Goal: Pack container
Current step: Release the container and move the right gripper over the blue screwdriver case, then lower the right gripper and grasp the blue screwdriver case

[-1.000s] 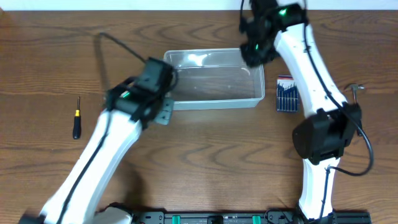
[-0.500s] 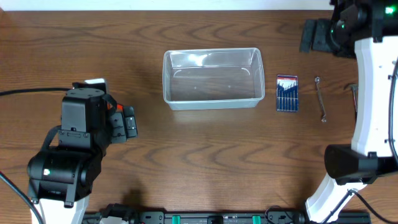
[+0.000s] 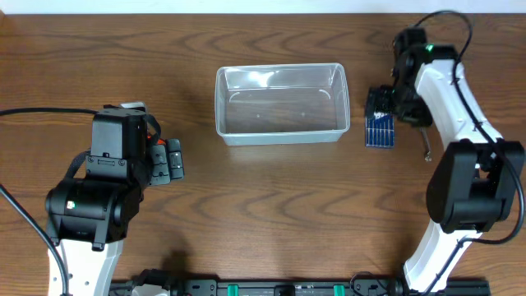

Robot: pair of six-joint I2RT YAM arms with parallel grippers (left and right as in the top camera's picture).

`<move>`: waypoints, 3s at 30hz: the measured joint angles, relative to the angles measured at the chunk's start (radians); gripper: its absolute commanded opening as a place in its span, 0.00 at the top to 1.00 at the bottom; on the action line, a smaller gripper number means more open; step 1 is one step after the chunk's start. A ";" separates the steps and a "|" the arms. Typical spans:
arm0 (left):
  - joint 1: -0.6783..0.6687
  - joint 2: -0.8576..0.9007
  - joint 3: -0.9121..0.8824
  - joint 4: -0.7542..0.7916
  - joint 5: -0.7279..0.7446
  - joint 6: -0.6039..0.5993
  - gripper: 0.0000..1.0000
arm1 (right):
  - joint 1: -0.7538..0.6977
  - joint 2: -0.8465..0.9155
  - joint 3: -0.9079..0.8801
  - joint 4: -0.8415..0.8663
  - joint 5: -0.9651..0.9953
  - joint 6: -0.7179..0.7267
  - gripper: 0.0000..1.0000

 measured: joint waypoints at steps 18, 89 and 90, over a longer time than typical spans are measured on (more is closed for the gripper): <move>0.000 0.000 0.000 0.000 0.000 0.000 0.02 | -0.028 0.023 -0.135 0.251 -0.054 -0.082 0.01; 0.000 0.000 0.000 -0.019 0.000 0.000 0.02 | -0.040 0.148 -0.047 0.243 -0.119 -0.329 0.20; 0.000 0.000 0.000 -0.019 0.000 0.000 0.02 | -0.040 0.148 -0.046 0.242 -0.119 -0.328 0.20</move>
